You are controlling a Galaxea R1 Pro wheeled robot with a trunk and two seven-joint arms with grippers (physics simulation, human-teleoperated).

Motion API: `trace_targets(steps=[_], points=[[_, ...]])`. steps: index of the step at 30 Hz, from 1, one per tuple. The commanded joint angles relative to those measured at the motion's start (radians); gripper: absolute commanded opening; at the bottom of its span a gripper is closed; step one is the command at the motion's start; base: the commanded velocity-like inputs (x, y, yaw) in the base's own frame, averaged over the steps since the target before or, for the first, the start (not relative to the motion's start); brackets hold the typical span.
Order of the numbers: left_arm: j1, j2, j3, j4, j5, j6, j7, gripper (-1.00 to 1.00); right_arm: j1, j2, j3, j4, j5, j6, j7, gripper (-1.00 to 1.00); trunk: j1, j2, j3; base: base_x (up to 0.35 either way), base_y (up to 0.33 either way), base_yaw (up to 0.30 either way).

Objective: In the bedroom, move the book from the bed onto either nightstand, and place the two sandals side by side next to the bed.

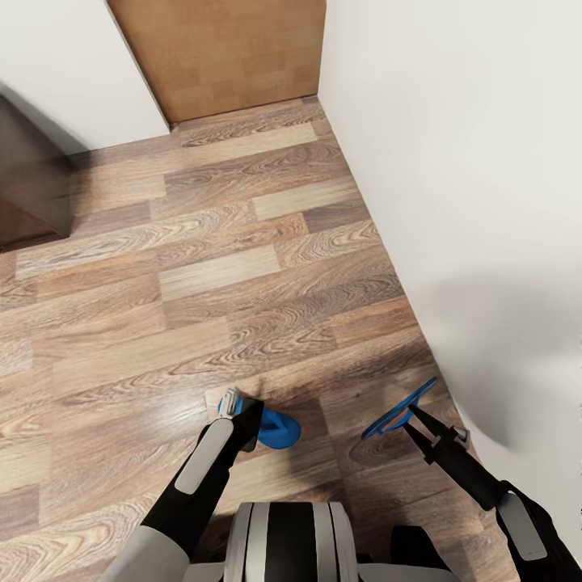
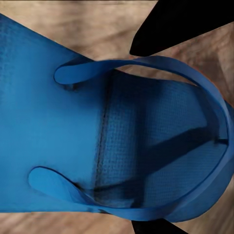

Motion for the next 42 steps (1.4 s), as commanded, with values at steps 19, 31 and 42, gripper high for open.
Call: trace_targets(steps=[19, 31, 42], points=[[0.0, 0.003, -0.001, -0.002, 0.008, -0.002, 0.007, -1.0, 0.0, 0.0, -0.001, -0.001, -0.001, 0.005, 0.001, -1.0, -0.008, 0.004, 0.065, 0.0, 0.0, 0.0], [0.006, 0.143, -0.01, -0.187, 0.005, 0.219, 0.018, -1.0, 0.0, 0.002, 0.002, 0.0, 0.0, 0.005, 0.001, -1.0, -0.013, 0.007, 0.112, 0.0, 0.0, 0.0], [0.014, 0.402, -0.136, -0.258, 0.007, 0.405, 0.009, -1.0, 0.0, 0.003, 0.004, 0.002, 0.002, -0.004, -0.002, -1.0, -0.018, 0.009, 0.154, 0.0, 0.0, 0.0]])
